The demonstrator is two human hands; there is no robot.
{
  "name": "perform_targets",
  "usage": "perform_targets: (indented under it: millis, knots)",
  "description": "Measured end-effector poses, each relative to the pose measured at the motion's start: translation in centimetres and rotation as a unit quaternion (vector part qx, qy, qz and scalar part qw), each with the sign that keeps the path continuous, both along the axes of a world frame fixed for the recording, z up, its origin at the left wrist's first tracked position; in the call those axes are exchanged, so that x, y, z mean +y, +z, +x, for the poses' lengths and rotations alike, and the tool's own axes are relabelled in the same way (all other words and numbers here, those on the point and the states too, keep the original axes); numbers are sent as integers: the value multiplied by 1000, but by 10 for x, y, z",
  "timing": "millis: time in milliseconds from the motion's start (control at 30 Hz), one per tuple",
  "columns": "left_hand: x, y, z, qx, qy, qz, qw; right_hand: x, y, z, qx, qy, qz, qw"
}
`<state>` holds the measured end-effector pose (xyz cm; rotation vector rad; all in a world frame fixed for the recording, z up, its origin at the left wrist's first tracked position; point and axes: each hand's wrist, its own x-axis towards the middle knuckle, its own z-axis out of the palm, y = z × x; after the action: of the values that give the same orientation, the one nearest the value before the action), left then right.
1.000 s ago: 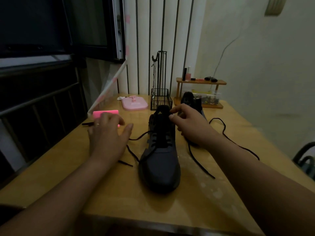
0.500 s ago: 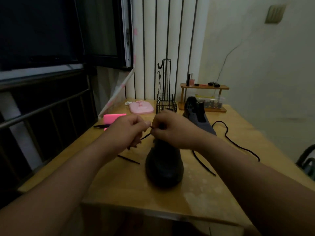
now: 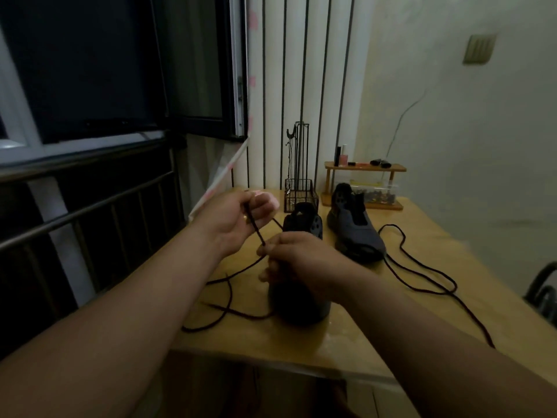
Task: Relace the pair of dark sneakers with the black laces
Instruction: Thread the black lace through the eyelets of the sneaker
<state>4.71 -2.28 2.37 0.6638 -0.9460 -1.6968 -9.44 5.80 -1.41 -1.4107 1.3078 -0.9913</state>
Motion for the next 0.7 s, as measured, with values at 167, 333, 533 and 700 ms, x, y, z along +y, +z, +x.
perform_targets:
  millis: [167,333,533,700]
  knots:
    - [-30,-35,22,-179,128,60,974,-5,34,-42,-3,-119,-24,993]
    - [-20,-50,9,-428,238,-222,843,-24,47,-52,91,-115,-68,987]
    - [-6,-35,-11,-386,-30,-292,874,-48,45,-47,121,-47,-93,987]
    - [-34,-59,25,-447,53,-258,855,-48,33,-84,120,-77,-42,989]
